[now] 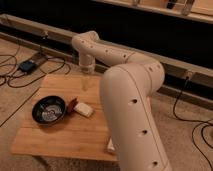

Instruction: Drag the ceramic bowl in a circle

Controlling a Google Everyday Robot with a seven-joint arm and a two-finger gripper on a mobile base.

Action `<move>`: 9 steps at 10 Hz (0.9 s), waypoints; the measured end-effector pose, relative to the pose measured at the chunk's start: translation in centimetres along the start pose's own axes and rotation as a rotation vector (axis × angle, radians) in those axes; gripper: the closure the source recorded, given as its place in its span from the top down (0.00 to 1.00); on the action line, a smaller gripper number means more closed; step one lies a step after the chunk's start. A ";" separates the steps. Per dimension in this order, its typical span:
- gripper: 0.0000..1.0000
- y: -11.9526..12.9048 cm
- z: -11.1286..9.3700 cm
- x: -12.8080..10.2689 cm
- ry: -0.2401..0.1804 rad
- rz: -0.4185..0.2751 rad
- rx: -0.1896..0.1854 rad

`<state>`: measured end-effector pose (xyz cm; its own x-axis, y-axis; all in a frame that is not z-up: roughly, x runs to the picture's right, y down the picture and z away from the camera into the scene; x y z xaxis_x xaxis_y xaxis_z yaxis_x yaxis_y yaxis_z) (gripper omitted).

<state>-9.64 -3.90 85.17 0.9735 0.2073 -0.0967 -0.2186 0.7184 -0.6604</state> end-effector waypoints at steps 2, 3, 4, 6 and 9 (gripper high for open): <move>0.80 0.6 -0.5 -1.9 -0.044 -0.042 0.013; 0.80 1.1 -0.8 -3.0 -0.066 -0.067 0.022; 0.80 2.0 -1.1 -4.0 -0.092 -0.096 0.031; 0.80 4.5 -1.3 -4.9 -0.123 -0.148 0.042; 0.80 9.8 -0.3 -5.4 -0.131 -0.228 0.035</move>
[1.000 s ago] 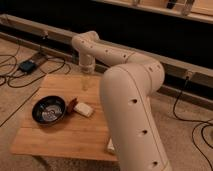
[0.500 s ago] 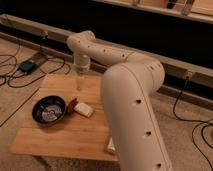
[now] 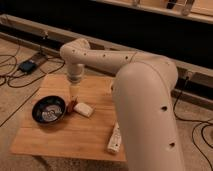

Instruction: Drag the ceramic bowl in a circle

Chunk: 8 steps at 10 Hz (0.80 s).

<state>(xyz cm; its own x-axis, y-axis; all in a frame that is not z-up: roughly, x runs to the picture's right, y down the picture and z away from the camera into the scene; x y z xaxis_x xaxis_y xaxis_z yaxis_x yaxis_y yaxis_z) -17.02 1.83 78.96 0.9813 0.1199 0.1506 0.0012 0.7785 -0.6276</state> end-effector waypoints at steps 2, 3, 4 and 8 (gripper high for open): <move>0.80 3.3 1.4 -1.1 0.012 -0.053 -0.024; 0.80 4.9 2.4 -2.0 0.021 -0.088 -0.036; 0.80 5.7 2.9 -2.8 0.021 -0.112 -0.038; 0.80 8.7 4.9 -6.6 0.012 -0.209 -0.025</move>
<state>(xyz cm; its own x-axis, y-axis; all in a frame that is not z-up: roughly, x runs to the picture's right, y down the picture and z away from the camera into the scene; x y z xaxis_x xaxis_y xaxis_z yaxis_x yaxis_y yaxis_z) -24.44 10.88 76.24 0.9614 -0.0501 0.2704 0.2097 0.7699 -0.6027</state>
